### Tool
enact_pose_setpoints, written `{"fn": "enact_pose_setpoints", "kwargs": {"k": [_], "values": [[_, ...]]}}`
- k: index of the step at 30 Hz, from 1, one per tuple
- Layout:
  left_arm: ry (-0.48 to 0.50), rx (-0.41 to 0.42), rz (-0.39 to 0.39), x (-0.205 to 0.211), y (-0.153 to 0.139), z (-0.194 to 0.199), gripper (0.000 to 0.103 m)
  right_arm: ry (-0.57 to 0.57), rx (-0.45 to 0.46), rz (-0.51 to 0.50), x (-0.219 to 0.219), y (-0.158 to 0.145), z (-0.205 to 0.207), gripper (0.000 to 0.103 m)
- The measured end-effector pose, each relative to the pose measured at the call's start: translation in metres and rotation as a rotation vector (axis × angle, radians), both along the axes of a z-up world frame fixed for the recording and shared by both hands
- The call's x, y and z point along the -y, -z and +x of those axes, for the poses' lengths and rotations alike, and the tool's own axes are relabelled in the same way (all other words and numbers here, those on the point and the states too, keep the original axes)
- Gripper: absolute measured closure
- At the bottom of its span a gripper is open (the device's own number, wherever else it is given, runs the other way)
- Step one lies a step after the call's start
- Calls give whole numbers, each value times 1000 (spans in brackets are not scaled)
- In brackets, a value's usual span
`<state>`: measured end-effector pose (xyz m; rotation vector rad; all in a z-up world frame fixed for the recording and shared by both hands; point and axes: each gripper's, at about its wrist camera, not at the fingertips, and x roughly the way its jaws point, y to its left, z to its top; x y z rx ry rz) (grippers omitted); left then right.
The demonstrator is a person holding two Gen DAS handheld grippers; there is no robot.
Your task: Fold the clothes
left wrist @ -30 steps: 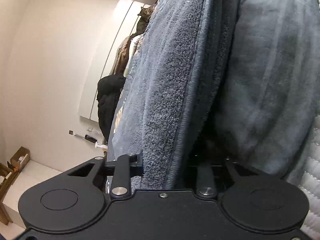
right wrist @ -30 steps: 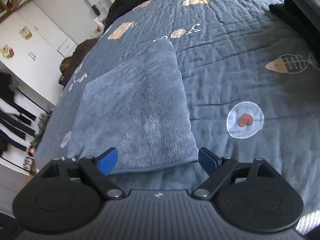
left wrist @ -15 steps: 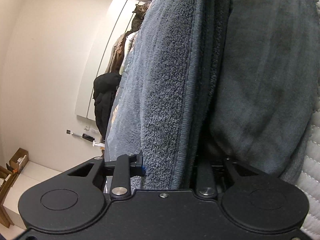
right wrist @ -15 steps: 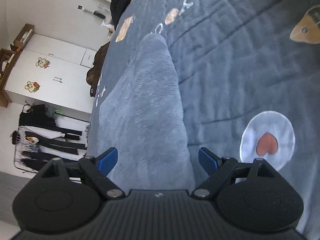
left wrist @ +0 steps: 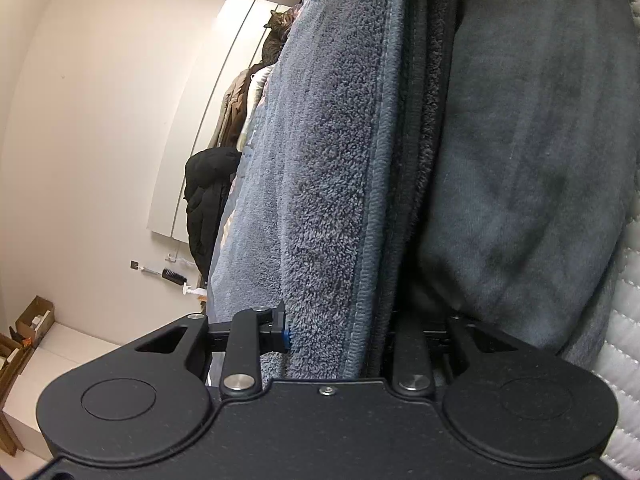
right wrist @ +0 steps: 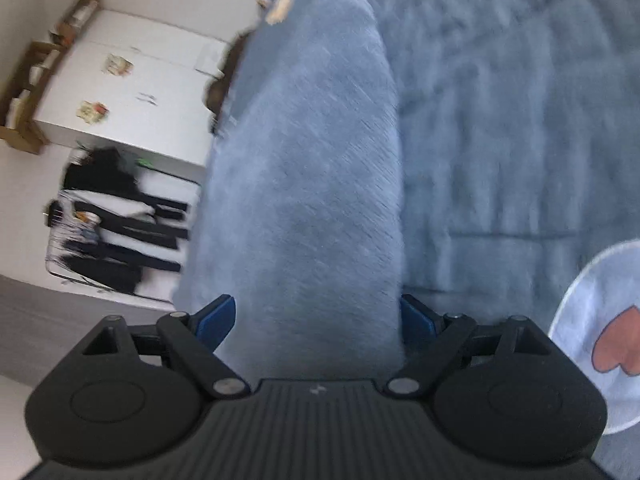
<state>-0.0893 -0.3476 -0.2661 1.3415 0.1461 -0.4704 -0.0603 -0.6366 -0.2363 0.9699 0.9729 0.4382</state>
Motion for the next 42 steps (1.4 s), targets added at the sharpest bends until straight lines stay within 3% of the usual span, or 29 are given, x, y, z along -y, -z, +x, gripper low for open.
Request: {"fn": "enact_pose_setpoints", "kwargs": {"k": [5, 13, 16, 17, 18, 25, 32, 42], "values": [[-3, 1, -5, -1, 3, -3, 73, 15, 0, 72, 1, 4, 3, 15], [-5, 3, -5, 0, 5, -2, 73, -7, -4, 81, -14, 3, 17, 17], [-7, 3, -7, 1, 6, -2, 73, 10, -7, 70, -11, 1, 15, 34], [-8, 3, -7, 1, 7, -3, 73, 10, -10, 62, -12, 2, 14, 52], [-8, 3, -7, 1, 7, -3, 73, 11, -14, 59, -12, 2, 14, 62], [1, -12, -8, 0, -1, -2, 74, 97, -71, 118, -15, 2, 9, 72], [17, -19, -22, -6, -37, -2, 81, 183, -83, 179, -20, -25, -2, 76], [71, -104, -73, -9, -136, -22, 82, 263, -46, 271, -14, -96, -24, 77]]}}
